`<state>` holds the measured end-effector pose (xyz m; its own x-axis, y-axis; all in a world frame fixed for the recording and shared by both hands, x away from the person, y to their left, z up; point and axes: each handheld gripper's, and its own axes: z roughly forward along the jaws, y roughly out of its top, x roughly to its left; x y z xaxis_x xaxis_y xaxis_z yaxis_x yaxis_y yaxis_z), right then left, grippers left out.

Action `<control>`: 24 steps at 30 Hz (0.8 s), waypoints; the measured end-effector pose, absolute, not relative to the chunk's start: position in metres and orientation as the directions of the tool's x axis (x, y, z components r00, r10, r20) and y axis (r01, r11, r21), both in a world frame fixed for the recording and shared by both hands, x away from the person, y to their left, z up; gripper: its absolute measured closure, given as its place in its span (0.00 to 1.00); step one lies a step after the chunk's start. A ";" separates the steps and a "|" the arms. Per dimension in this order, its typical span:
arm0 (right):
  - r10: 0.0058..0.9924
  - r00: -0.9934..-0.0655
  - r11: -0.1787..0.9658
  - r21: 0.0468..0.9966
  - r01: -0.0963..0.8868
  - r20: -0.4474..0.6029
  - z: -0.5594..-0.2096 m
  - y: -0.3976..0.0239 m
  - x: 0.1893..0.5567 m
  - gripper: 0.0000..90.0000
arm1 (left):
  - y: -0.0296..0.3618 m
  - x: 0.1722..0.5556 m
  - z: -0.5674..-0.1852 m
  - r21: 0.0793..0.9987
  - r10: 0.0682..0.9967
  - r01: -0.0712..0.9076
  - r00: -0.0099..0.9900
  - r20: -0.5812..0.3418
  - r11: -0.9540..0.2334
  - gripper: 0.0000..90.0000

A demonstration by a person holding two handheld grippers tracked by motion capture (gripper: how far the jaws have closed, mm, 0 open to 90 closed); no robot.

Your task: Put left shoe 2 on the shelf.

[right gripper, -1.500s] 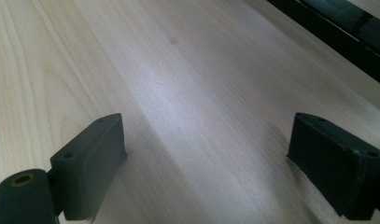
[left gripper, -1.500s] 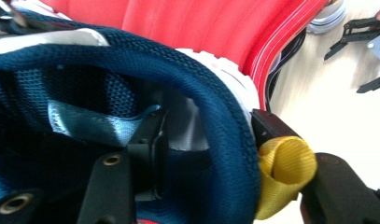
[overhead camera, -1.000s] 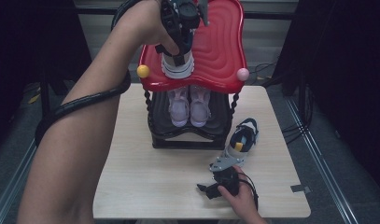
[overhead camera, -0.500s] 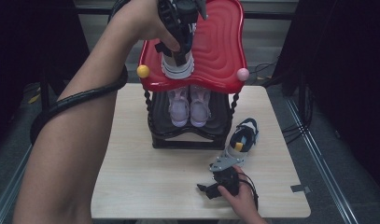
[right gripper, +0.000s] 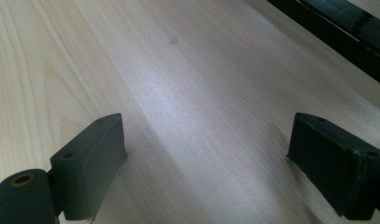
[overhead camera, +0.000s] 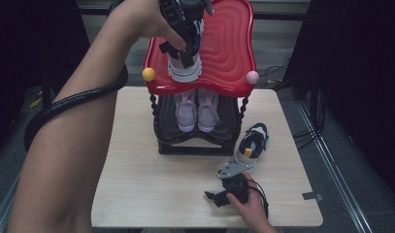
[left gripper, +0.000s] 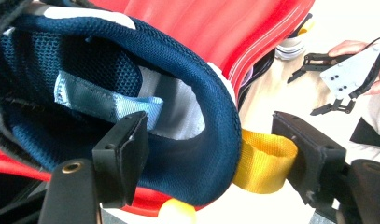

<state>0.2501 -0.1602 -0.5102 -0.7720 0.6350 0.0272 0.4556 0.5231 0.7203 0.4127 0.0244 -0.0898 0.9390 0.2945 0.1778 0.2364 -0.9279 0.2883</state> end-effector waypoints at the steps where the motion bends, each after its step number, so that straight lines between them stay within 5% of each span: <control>1: 0.635 -0.772 0.523 0.720 0.455 0.027 -0.510 -0.160 0.250 0.11 | 0.025 0.413 -0.089 0.288 0.296 0.238 0.939 0.177 -0.928 0.30; 24: 0.635 -0.772 0.523 0.720 0.457 0.030 -0.510 -0.160 0.250 0.11 | 0.051 0.403 -0.077 0.297 0.353 0.297 0.922 0.159 -0.908 0.27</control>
<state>0.2500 -0.1601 -0.5102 -0.7722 0.6347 0.0298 0.4572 0.5225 0.7197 0.4033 0.0515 -0.0769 0.9220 0.3533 0.1585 0.2967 -0.9076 0.2970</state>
